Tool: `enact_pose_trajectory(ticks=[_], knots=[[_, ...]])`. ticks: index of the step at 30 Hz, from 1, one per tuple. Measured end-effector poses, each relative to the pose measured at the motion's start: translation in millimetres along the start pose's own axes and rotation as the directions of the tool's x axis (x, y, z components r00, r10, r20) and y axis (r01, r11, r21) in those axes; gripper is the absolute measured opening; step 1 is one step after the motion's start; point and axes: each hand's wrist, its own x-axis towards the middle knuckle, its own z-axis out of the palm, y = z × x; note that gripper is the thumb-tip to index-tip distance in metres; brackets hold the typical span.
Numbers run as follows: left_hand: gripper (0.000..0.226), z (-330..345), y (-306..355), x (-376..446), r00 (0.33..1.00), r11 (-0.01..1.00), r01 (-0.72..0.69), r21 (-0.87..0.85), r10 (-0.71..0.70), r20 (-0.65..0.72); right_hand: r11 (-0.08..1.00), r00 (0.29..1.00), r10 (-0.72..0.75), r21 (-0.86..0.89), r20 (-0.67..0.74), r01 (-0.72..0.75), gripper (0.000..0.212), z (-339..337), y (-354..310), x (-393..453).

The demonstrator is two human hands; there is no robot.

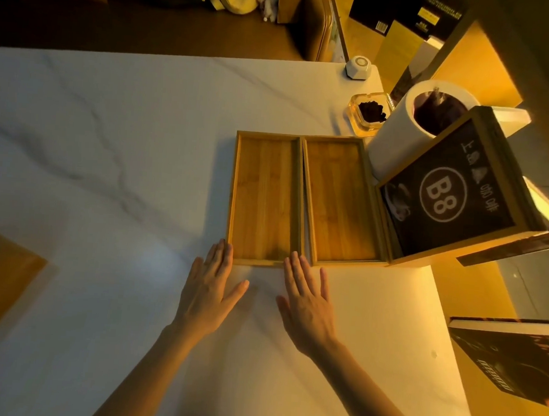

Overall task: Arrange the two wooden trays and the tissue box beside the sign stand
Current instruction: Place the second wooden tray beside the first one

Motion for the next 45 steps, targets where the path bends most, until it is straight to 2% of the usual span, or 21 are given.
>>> enact_pose_trajectory(ticks=[22, 25, 30, 39, 42, 45], knots=[[0.097, 8.8, 12.4, -2.5, 1.0, 0.999, 0.011, -0.035, -0.01, 0.024, 0.998, 0.996, 0.025, 0.051, 0.085, -0.03, 0.066, -2.9, 18.2, -3.8], [0.096, 9.2, 11.8, -2.0, 0.999, 1.0, 0.003, -0.024, -0.003, 0.033, 0.999, 0.998, 0.021, 0.036, 0.056, -0.023, 0.062, -1.4, 17.2, -4.1], [0.099, 7.6, 15.0, -2.4, 1.0, 1.0, 0.011, 0.021, -0.011, 0.019, 0.998, 1.0, -0.002, 0.055, 0.015, 0.001, 0.066, 3.5, 18.6, -4.7], [0.096, 9.8, 25.4, -8.3, 1.0, 0.999, 0.018, 0.05, -0.018, -0.002, 0.992, 0.996, 0.022, 0.122, 0.083, -0.032, 0.068, 1.9, 15.1, -6.0], [0.096, 6.1, 23.7, -8.9, 0.999, 0.998, 0.009, 0.065, -0.011, 0.038, 0.996, 0.995, 0.044, 0.076, 0.084, -0.05, 0.069, -3.4, 11.1, -6.9], [0.087, 1.2, 21.4, -9.2, 0.995, 0.998, -0.013, 0.06, 0.007, 0.095, 0.994, 0.984, 0.024, 0.099, 0.177, -0.042, 0.067, -17.8, 9.6, -4.4]])
